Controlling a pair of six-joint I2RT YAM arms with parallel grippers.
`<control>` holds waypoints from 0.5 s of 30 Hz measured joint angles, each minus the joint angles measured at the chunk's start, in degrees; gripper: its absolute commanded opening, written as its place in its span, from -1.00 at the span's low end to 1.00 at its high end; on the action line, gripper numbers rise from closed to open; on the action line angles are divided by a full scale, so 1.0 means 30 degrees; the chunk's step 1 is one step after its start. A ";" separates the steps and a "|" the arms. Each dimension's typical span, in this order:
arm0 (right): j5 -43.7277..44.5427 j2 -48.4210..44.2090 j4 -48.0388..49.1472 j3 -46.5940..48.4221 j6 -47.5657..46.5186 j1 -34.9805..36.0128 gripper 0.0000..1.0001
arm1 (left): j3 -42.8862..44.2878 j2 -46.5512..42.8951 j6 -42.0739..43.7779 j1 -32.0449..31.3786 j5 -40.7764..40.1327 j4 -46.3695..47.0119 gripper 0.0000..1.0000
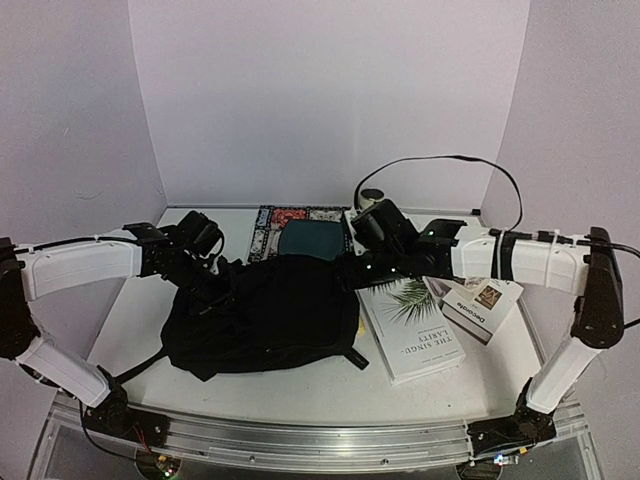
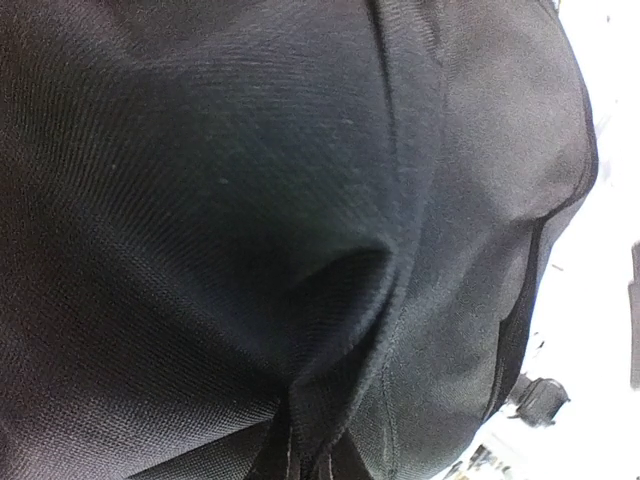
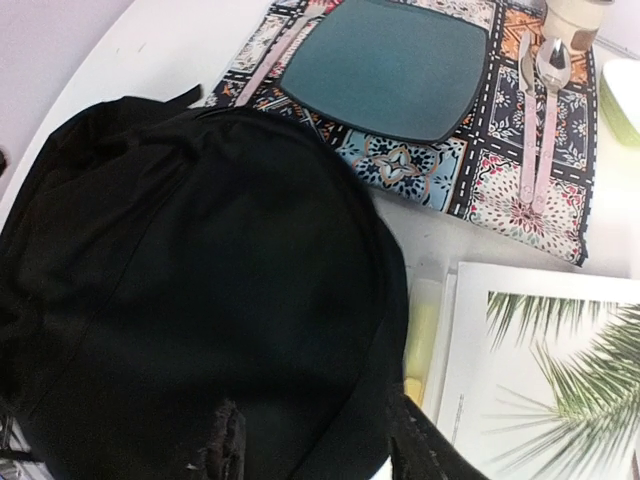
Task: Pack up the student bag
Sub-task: Pass from the right arm to the left, then grab the largest pocket of the student bag.
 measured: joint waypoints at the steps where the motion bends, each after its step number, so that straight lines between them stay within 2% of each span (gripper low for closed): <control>1: 0.0102 -0.0274 -0.0380 0.0124 -0.0028 0.0284 0.04 | 0.0000 0.0145 -0.0303 -0.0001 0.0016 0.0173 -1.00; 8: -0.0401 -0.1556 -0.1501 0.0824 -0.0065 0.2437 0.05 | 0.0000 0.0385 -0.2021 -0.0001 -0.0090 0.1234 -1.00; 15: -0.1671 -0.0675 -0.1862 0.2157 0.0074 0.4927 0.07 | 0.0000 0.0385 -0.2677 -0.0001 -0.0089 0.1500 -1.00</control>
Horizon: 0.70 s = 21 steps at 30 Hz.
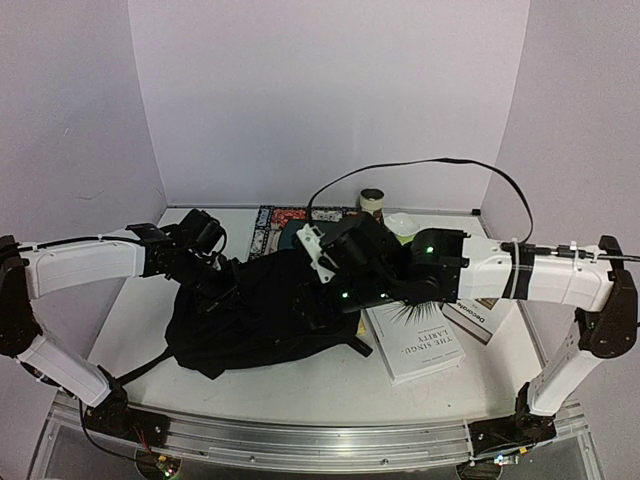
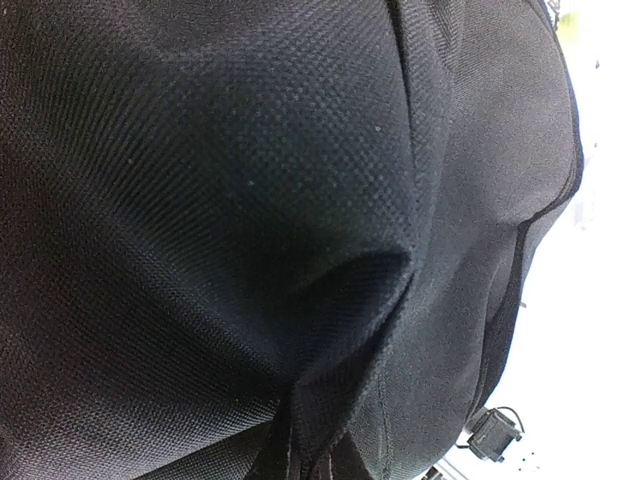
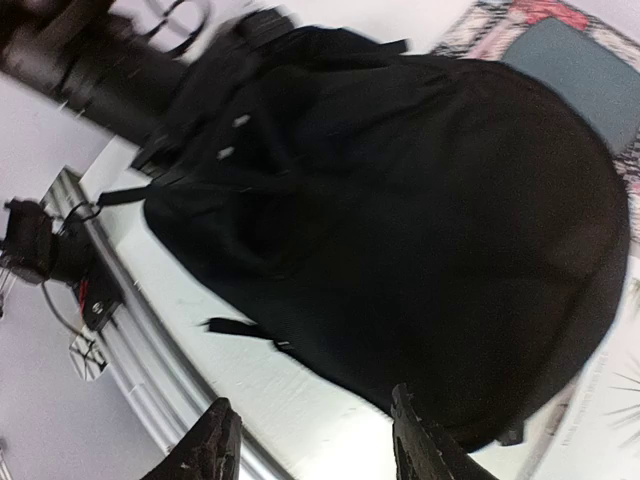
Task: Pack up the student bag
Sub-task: Grab the largest pocket of the student bag.
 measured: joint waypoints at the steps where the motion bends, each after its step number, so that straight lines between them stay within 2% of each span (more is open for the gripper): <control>1: -0.0095 0.0333 -0.0029 0.0276 0.0033 0.0285 0.08 | 0.0000 0.0000 -0.0033 0.0000 0.0005 0.0005 -1.00; 14: 0.0483 0.5550 -0.1886 0.5365 -0.0480 0.2485 0.15 | 0.0000 0.0000 -0.0273 0.0000 0.0055 0.0181 -1.00; 21: 0.1441 0.7350 -0.3483 0.7555 -0.0986 0.2920 0.07 | 0.0000 0.0000 -0.0335 0.0000 0.0079 0.0235 -1.00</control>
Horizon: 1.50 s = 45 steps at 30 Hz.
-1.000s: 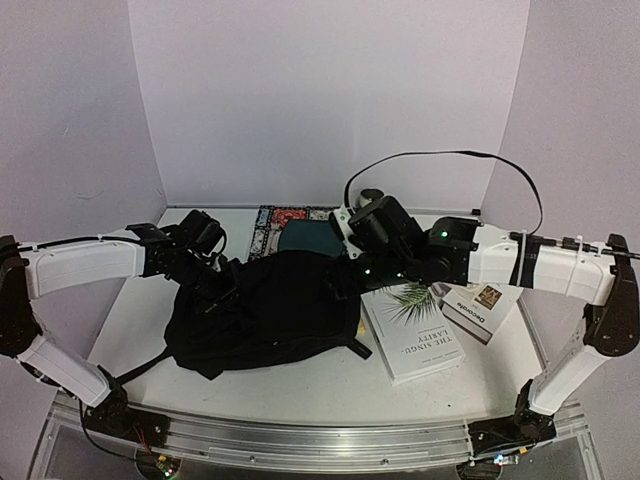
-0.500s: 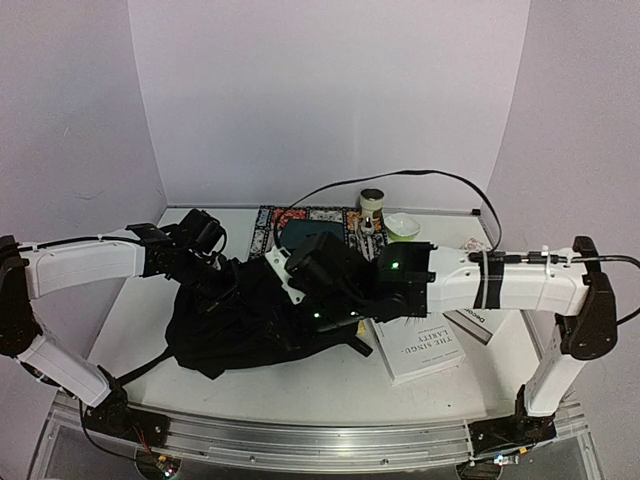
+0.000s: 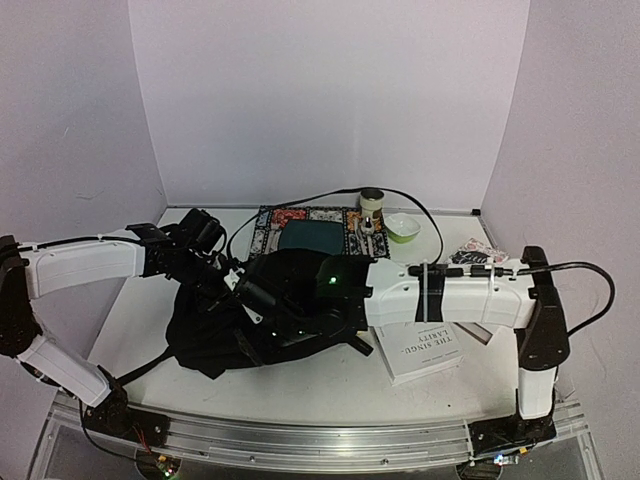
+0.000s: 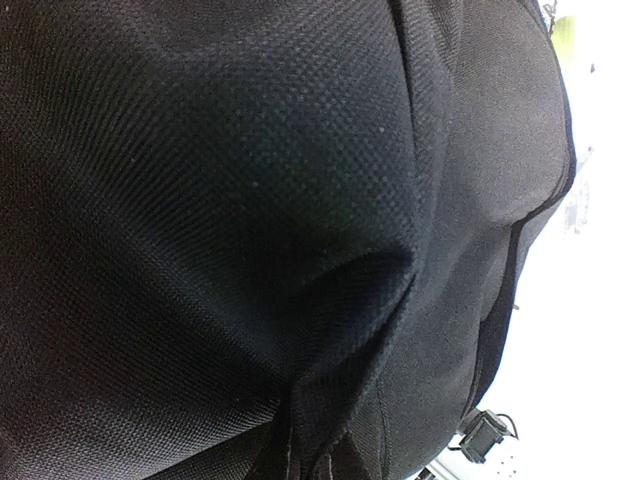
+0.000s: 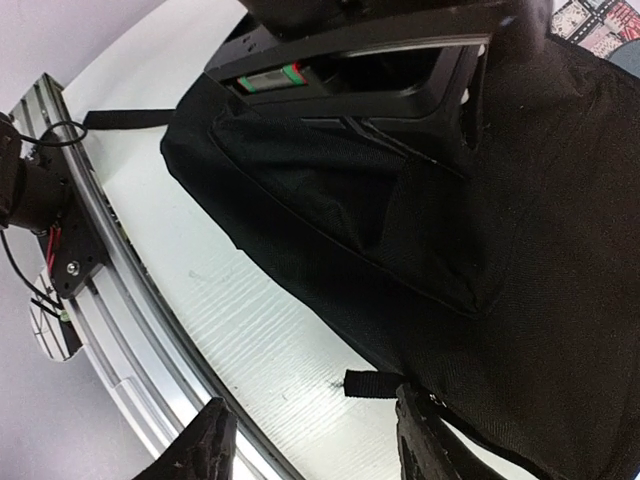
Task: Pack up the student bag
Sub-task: Grab the largest pocket of the student bag, then unzip the largest pocket of the student bag.
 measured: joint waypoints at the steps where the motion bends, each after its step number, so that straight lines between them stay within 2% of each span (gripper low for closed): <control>1: 0.0135 0.0193 -0.0250 0.0236 -0.0050 0.0047 0.05 | 0.0000 0.0000 -0.0004 0.0000 0.0000 0.0031 -1.00; 13: 0.2138 0.2266 -0.2161 0.2229 -0.0470 0.0238 -0.34 | 0.0000 0.0000 -0.0007 0.0000 0.0038 0.0073 -1.00; 18: 0.3004 0.2791 -0.2441 0.2650 -0.0536 0.0238 -0.70 | 0.0000 0.0000 -0.0007 0.0000 0.0138 0.0085 -1.00; 20: 0.3407 0.2807 -0.2525 0.2665 -0.0509 0.0238 -0.92 | 0.0000 0.0000 0.0000 0.0000 0.0138 0.0077 -1.00; 22: 0.3773 0.2807 -0.2577 0.2665 -0.0487 0.0238 -1.00 | 0.0000 0.0000 0.0009 0.0000 0.0138 0.0082 -1.00; 29: 0.4662 0.2212 -0.2442 0.1360 -0.0273 0.0246 -1.00 | -0.0093 -0.0042 0.0433 -0.0013 -0.0077 0.0094 -1.00; 38: 0.5251 -0.1163 -0.2228 -0.2216 0.0877 0.0246 -1.00 | -0.0081 -0.0044 0.2050 -0.0108 -0.0861 -0.0115 -1.00; 45: 0.5757 -0.3319 -0.1881 -0.5030 0.2017 0.0149 -1.00 | 0.0541 0.0250 0.4145 -0.0160 -0.2586 -0.1830 -1.00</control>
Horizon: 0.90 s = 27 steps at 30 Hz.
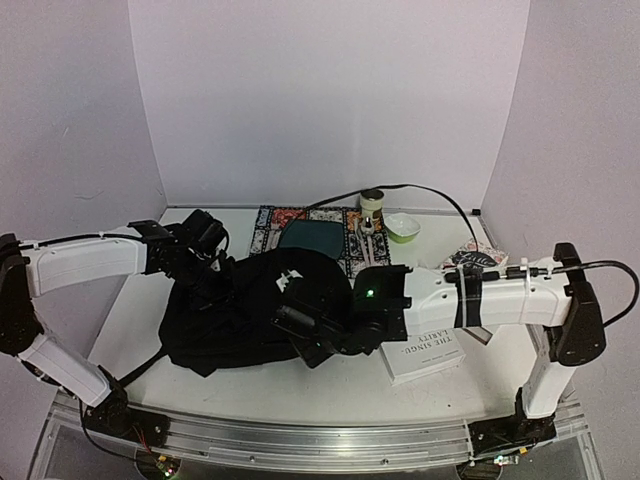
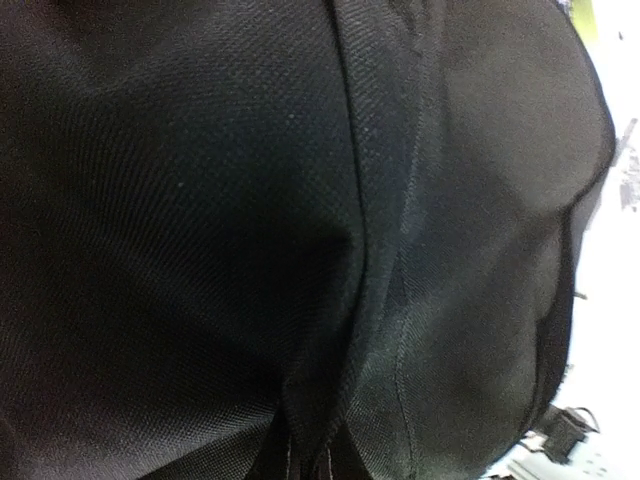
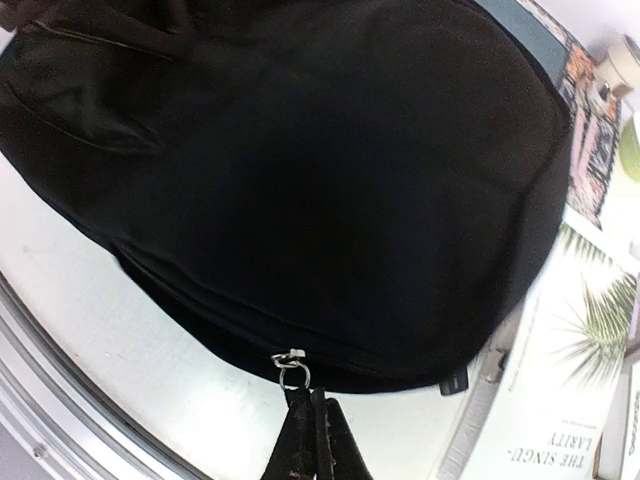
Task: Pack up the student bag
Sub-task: Unzip the largest pocket of the student bag, then place the student bag in the lower front pocket.
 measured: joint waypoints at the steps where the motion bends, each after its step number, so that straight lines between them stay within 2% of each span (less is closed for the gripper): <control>1: 0.0078 -0.0288 0.0010 -0.0409 0.0156 -0.0073 -1.00 | 0.0093 0.0093 0.0351 0.0000 -0.0336 -0.0317 -1.00; 8: 0.0285 -0.2230 0.0870 -0.2497 0.1023 -0.0796 -1.00 | 0.0293 0.0244 0.2661 -0.0195 -0.2492 -0.1462 -1.00; 14: -0.0205 -0.3129 0.2646 -0.2811 0.0590 -0.1048 -1.00 | 0.0299 -0.0162 0.4799 -0.0377 -0.4116 -0.1576 -0.97; 22: -0.2497 -0.3046 0.4995 -0.2839 -0.0573 -0.1048 -1.00 | -0.0690 -0.2325 0.6528 -0.0200 -0.5778 -0.1376 -0.11; 26: -0.3655 -0.2571 0.6003 -0.2833 -0.0816 -0.1188 -1.00 | -0.1495 -0.4566 0.7112 -0.0223 -0.5589 -0.0671 0.24; 27: -0.3964 -0.2438 0.6223 -0.2833 -0.0819 -0.1229 -1.00 | -0.1624 -0.5166 0.7343 -0.0268 -0.5461 -0.0472 0.27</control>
